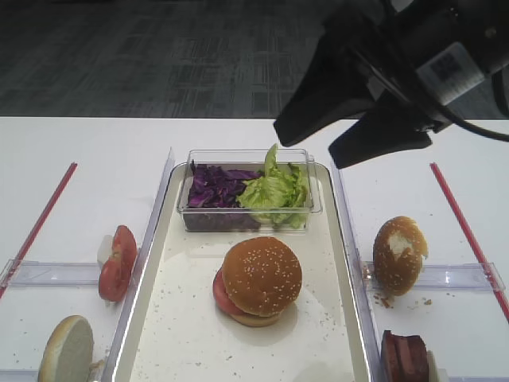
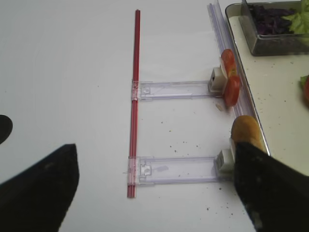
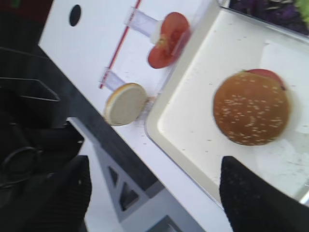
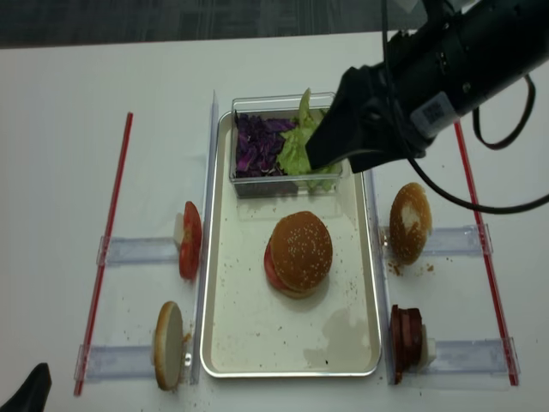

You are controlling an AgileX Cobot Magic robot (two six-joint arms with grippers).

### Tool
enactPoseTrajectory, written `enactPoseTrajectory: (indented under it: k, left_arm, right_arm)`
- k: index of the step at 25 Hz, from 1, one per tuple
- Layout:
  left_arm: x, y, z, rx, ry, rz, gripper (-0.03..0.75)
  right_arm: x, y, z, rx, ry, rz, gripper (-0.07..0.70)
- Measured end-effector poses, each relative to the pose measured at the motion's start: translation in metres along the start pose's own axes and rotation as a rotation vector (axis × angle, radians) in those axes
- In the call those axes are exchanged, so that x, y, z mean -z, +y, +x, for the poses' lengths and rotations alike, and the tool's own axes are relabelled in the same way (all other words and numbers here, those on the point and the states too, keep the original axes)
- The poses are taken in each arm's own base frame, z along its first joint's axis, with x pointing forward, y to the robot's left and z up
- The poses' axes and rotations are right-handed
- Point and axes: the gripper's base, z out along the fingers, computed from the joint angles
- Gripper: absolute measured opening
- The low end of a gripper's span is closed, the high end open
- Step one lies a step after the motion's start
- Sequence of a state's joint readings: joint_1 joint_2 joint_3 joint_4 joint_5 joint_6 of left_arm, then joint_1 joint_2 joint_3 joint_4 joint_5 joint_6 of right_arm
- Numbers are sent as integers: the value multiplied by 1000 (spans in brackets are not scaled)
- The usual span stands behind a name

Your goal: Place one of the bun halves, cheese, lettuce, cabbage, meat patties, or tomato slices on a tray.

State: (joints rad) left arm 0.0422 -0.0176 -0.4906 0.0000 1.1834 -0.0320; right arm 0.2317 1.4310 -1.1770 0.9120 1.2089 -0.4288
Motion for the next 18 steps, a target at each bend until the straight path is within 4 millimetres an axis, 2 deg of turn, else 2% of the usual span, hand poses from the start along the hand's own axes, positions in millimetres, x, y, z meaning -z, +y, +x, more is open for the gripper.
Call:
enactPoseTrajectory:
  k: [2,7,10,13,18]
  left_arm:
    - [0,0,0,0,0,0,598]
    - [0,0,0,0,0,0,598]
    - [0,0,0,0,0,0,598]
    - [0,0,0,0,0,0,598]
    - [0,0,0,0,0,0,598]
  right_arm:
    - [4,-5,3,11,4,101,571]
    - [15,-39,7,13,51,498,571]
    - [23,-51,7,11,57,651,571]
    - [27,-56,7,5,55,720,571]
    - [26,-55,7,-30,42,717,571]
